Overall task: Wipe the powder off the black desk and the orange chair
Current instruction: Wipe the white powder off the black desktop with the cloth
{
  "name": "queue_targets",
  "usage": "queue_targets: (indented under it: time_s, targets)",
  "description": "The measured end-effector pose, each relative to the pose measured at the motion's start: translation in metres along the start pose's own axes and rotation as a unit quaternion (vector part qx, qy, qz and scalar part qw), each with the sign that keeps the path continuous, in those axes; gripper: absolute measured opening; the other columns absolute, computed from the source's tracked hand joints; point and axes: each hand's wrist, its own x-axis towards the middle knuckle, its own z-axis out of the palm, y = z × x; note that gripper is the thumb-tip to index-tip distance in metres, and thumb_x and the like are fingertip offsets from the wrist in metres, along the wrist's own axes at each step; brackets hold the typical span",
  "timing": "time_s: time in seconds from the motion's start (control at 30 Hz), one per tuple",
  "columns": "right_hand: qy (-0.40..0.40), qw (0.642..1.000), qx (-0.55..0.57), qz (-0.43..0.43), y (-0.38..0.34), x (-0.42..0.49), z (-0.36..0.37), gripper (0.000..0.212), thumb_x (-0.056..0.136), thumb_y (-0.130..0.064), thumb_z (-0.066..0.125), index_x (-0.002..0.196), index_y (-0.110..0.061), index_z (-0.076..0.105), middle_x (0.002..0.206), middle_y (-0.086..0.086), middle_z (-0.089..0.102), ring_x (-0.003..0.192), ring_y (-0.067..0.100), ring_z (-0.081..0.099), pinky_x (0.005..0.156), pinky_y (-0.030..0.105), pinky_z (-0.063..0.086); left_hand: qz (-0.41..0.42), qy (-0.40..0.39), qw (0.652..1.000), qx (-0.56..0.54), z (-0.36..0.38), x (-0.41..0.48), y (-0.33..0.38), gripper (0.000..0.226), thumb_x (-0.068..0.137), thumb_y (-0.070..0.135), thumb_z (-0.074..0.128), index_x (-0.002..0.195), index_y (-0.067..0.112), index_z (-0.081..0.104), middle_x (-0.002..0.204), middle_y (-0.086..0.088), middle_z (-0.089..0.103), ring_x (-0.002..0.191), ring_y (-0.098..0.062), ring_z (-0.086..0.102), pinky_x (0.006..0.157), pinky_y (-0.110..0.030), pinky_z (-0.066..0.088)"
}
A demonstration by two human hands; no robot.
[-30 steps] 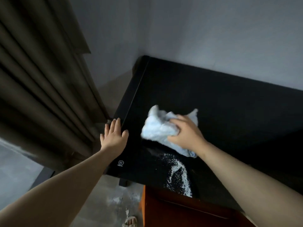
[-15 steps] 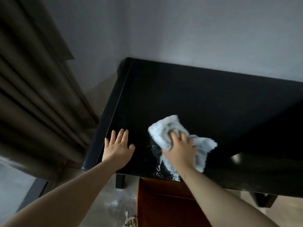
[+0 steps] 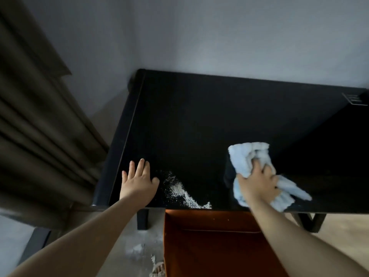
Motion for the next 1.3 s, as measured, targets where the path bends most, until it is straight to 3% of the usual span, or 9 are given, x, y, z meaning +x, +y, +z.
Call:
queue_targets:
  time_s: [0.13,0.23,0.37,0.43,0.5,0.63,0.8,1.2,1.3]
  targets:
    - [-0.006,0.994,0.016,-0.104,-0.049,-0.062,0.019,0.056,0.086,-0.046,0.053,0.135,-0.032,0.031,0.140,0.003,0.031,0.124,0.033,0.035,0.091,0.046,0.037,-0.001,0.000,1.000,0.003,0.001,-0.002,0.002,0.063,0.098,0.036,0.026,0.152,0.016,-0.001,0.160,0.002,-0.012,0.146,-0.023,-0.017,0.119,-0.042,-0.006]
    - [-0.016,0.982,0.105,-0.155,-0.069,-0.077,0.024,0.051,0.084,-0.041,0.057,0.131,-0.030,0.040,0.140,0.000,0.036,0.122,0.030,0.039,0.093,0.045,0.039,0.007,-0.001,1.000,-0.010,0.001,-0.005,0.004,0.062,0.099,0.035,0.025,0.152,0.017,0.001,0.160,0.003,-0.011,0.146,-0.022,-0.017,0.118,-0.041,-0.007]
    - [0.075,0.977,0.177,-0.095,-0.039,-0.044,0.010,0.055,0.077,-0.026,0.067,0.128,-0.016,0.051,0.128,0.017,0.050,0.110,0.042,0.049,0.082,0.048,0.043,0.048,0.002,0.999,-0.005,0.003,-0.012,-0.007,0.058,0.100,0.032,0.025,0.153,0.020,0.004,0.160,0.005,-0.008,0.146,-0.018,-0.016,0.118,-0.037,-0.007]
    - [0.064,0.991,0.117,0.003,-0.016,-0.034,0.005,0.061,0.081,-0.035,0.063,0.136,-0.019,0.040,0.137,0.015,0.043,0.120,0.042,0.042,0.090,0.052,0.038,0.066,0.007,0.998,-0.008,0.003,-0.014,-0.013,0.055,0.101,0.030,0.025,0.152,0.021,0.007,0.160,0.007,-0.006,0.146,-0.015,-0.014,0.118,-0.034,-0.007]
    - [0.031,0.997,0.053,0.035,-0.013,-0.043,0.008,0.065,0.086,-0.044,0.057,0.140,-0.023,0.029,0.145,0.011,0.032,0.128,0.039,0.033,0.097,0.054,0.033,0.079,0.010,0.997,-0.023,0.001,-0.015,-0.018,0.052,0.102,0.029,0.025,0.152,0.023,0.012,0.160,0.008,-0.001,0.147,-0.013,-0.011,0.119,-0.032,-0.005]
    - [0.006,0.999,0.025,-0.042,-0.060,-0.079,0.026,0.063,0.088,-0.049,0.051,0.141,-0.026,0.026,0.147,0.009,0.026,0.128,0.038,0.031,0.096,0.048,0.033,0.078,0.029,0.996,-0.009,-0.004,-0.019,-0.030,0.050,0.102,0.031,0.024,0.151,0.025,0.018,0.159,0.010,0.007,0.147,-0.011,-0.007,0.118,-0.035,-0.005]
    - [0.006,0.994,0.030,-0.101,-0.110,-0.118,0.043,0.058,0.088,-0.042,0.054,0.139,-0.025,0.035,0.144,0.012,0.031,0.122,0.039,0.038,0.088,0.049,0.037,0.005,0.096,0.995,-0.019,-0.010,-0.028,-0.065,0.051,0.100,0.032,0.026,0.150,0.024,0.021,0.159,0.007,0.009,0.147,-0.015,-0.010,0.118,-0.044,-0.006]
    - [-0.019,0.964,0.093,-0.250,-0.175,-0.177,0.070,0.043,0.074,-0.029,0.073,0.114,-0.018,0.061,0.119,0.013,0.057,0.104,0.045,0.053,0.075,0.052,0.042,-0.062,0.098,0.980,-0.160,-0.016,-0.052,-0.124,0.050,0.099,0.023,0.028,0.149,0.018,0.024,0.157,0.006,0.021,0.147,-0.015,0.004,0.116,-0.035,0.014]
    - [-0.052,0.955,0.078,-0.281,-0.178,-0.184,0.068,0.045,0.083,-0.036,0.064,0.124,-0.022,0.054,0.131,0.007,0.049,0.119,0.041,0.044,0.088,0.052,0.039,-0.072,0.093,0.980,-0.163,-0.014,-0.058,-0.135,0.050,0.100,0.023,0.027,0.149,0.018,0.024,0.156,0.005,0.023,0.147,-0.015,0.005,0.116,-0.035,0.015]
